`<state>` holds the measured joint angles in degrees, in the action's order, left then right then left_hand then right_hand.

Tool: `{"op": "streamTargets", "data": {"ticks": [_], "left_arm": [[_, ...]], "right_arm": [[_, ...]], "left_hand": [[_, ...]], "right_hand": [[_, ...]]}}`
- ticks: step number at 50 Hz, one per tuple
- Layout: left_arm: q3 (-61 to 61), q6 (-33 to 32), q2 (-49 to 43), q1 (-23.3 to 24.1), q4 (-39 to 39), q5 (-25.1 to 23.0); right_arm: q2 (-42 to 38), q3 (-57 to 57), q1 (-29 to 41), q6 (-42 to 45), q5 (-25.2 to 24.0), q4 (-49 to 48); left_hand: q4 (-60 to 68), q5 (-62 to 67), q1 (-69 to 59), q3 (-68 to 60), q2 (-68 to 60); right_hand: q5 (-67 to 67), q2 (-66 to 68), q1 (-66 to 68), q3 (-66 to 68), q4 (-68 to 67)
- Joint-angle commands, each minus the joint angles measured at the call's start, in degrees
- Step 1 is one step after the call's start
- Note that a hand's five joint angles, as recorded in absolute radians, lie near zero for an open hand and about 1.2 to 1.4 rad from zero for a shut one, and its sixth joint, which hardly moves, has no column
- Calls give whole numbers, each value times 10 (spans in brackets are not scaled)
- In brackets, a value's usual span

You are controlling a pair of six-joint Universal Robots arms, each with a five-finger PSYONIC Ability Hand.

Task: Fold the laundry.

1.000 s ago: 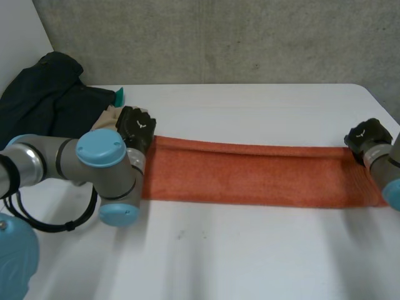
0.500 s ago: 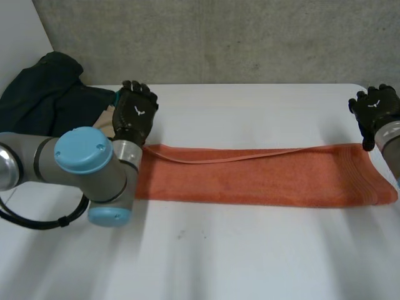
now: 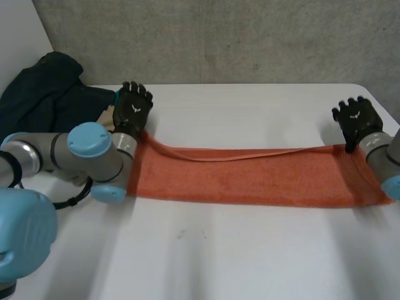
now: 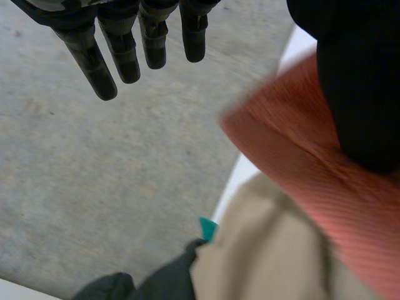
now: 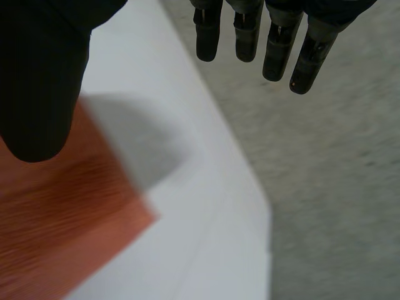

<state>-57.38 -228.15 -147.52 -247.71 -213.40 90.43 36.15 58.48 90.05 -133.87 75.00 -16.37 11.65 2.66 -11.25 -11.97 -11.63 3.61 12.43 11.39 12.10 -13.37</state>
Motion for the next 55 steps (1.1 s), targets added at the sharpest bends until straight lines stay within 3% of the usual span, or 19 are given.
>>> {"op": "streamTargets", "data": {"ticks": [1,10,17,23,30,35,40,42,43,46,55], "left_arm": [[104,14,-41,-11,-11,2],[-6,57,51,-10,-14,7],[-162,76,149,-3,-11,8],[-278,98,232,-1,-16,4],[-352,125,287,6,-18,3],[-367,126,298,16,-18,2],[-368,126,299,17,-18,3],[-368,126,299,17,-18,3],[-368,126,300,17,-18,4],[-369,126,305,17,-18,4],[-385,126,350,15,-18,4]], "right_arm": [[-31,-53,17,-10,46,-99],[51,14,14,-71,50,-49],[166,130,2,-86,37,67],[242,220,-58,-78,4,171],[254,280,-89,-51,-28,205],[245,298,-107,-30,-55,179],[198,290,-108,-24,-47,126],[186,287,-109,-23,-48,116],[178,282,-112,-22,-47,108],[175,264,-124,-23,-41,112],[214,255,-214,12,-18,99]], "left_hand": [[-14,-24,10,18,14],[-14,-24,10,18,14],[-14,-24,10,18,14],[-14,-24,10,18,14],[-14,-24,10,18,14],[-14,-24,10,18,14],[-13,-23,9,16,12],[-13,-23,9,16,12],[-13,-23,9,16,12],[-13,-23,9,16,12],[-13,-23,9,16,12]], "right_hand": [[-36,-24,-14,-21,34],[-36,-24,-14,-21,34],[-36,-24,-14,-21,34],[-36,-24,-14,-21,34],[18,30,41,34,-21],[54,66,76,69,-56],[64,76,86,79,-66],[152,164,175,168,-155],[391,403,413,406,-394],[663,675,685,678,-666],[664,676,686,679,-666]]}}
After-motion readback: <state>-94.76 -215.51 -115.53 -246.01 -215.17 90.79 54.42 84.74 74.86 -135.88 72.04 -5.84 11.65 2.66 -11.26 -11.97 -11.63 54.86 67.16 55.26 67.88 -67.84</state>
